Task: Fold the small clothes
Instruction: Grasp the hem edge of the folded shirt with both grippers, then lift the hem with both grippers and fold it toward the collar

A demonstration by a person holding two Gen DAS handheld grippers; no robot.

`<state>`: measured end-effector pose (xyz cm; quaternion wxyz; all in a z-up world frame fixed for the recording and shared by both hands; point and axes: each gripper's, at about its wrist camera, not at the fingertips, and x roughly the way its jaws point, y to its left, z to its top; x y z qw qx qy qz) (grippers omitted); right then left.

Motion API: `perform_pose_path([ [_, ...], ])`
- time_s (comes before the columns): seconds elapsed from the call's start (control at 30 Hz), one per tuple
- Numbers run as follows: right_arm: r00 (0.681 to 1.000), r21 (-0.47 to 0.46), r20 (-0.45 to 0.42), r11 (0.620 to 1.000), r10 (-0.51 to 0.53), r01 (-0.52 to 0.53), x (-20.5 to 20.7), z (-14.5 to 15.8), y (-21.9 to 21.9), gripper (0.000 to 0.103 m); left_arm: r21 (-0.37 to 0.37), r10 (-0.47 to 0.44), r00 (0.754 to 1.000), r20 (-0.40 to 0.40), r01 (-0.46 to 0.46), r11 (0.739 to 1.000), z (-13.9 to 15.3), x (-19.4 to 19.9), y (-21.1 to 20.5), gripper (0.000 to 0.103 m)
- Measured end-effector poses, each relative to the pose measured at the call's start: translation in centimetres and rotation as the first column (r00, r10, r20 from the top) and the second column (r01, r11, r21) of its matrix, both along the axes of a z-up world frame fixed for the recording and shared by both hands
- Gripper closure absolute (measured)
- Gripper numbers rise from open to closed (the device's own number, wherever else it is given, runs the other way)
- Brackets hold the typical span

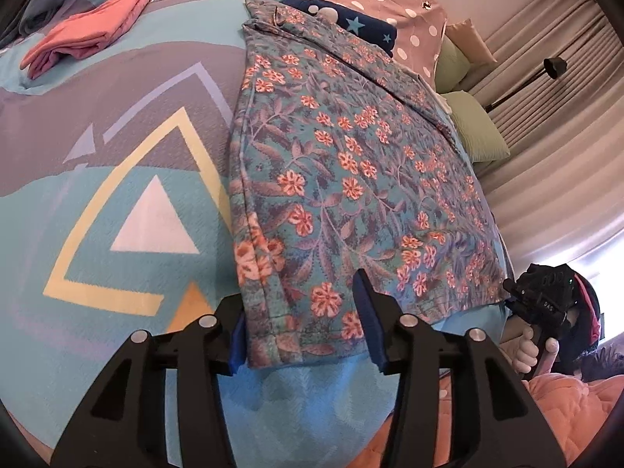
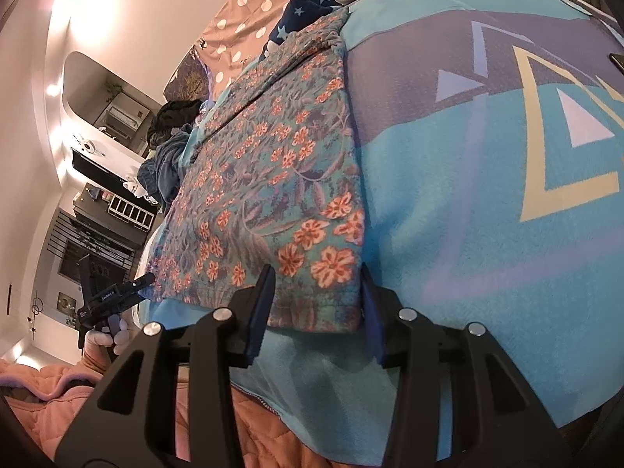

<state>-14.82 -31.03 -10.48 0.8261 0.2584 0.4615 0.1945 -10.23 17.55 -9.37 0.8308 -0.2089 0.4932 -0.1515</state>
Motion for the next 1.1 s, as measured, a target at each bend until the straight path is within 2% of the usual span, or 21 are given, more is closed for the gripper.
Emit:
perform_pose_path([
  [0.07,1.000,-0.021,-0.009,1.000,-0.010,0.010,0.0,0.0,-0.1,0.086,0.023,-0.009,1.000,0.008,0.009,1.000,0.1,-0.1,-0.2,0.059],
  [0.1,1.000,0.007,-0.019,1.000,-0.009,0.009,0.1,-0.1,-0.3,0.092,0.030,-0.003,1.000,0.008,0.003,1.000,0.1,-0.1,-0.1,0.071],
  [0.17,0.999,0.061,-0.035,0.998,-0.021,0.023,0.1,-0.4,-0.9,0.096,-0.006,0.027,1.000,-0.001,-0.027,1.000,-0.1,-0.2,0.7,0.090],
  [0.27,0.999,0.097,-0.026,0.995,-0.028,0.030,0.1,-0.1,-1.4,0.096,-0.065,0.095,0.995,0.001,-0.095,0.993,-0.3,-0.6,2.3,0.092],
  [0.47,0.999,0.056,-0.035,0.998,-0.019,0.021,0.6,0.7,-1.0,0.096,-0.061,0.108,0.993,0.047,-0.105,0.993,0.2,-1.5,2.7,0.091],
  [0.57,0.998,0.043,-0.060,0.999,-0.025,0.028,0.9,0.3,-0.7,0.096,-0.066,0.107,0.994,0.035,-0.105,0.992,-0.3,-2.1,2.6,0.076],
  [0.67,0.997,0.049,-0.067,0.998,-0.036,0.039,0.9,0.2,-0.7,0.096,-0.085,0.103,0.993,0.049,-0.099,0.991,-0.4,-2.4,2.8,0.073],
  [0.7,0.997,0.057,-0.064,0.997,-0.039,0.042,0.8,0.3,-0.9,0.097,-0.099,0.108,0.993,0.052,-0.102,0.990,-0.5,-2.3,2.9,0.076],
  [0.77,0.998,0.104,-0.038,0.993,-0.045,0.049,0.9,1.3,-1.2,0.097,-0.173,0.120,0.991,0.052,-0.109,0.979,-0.4,-2.0,3.2,0.093],
  [0.8,0.999,0.134,-0.022,0.990,-0.047,0.049,1.0,2.0,-1.4,0.097,-0.201,0.133,0.989,0.063,-0.118,0.972,-0.1,-1.8,3.4,0.094],
  [0.87,0.998,0.202,0.035,0.978,-0.055,0.046,1.3,4.0,-2.2,0.097,-0.272,0.159,0.979,0.125,-0.120,0.955,1.5,-1.3,3.8,0.094],
  [0.93,0.994,0.232,0.093,0.972,-0.064,0.041,1.6,6.0,-2.9,0.097,-0.325,0.179,0.963,0.200,-0.107,0.940,3.8,-0.5,4.2,0.094],
  [1.1,0.977,0.240,0.193,0.970,-0.089,0.041,2.5,9.6,-3.6,0.097,-0.256,0.202,0.906,0.373,-0.109,0.961,9.0,0.6,4.1,0.094],
])
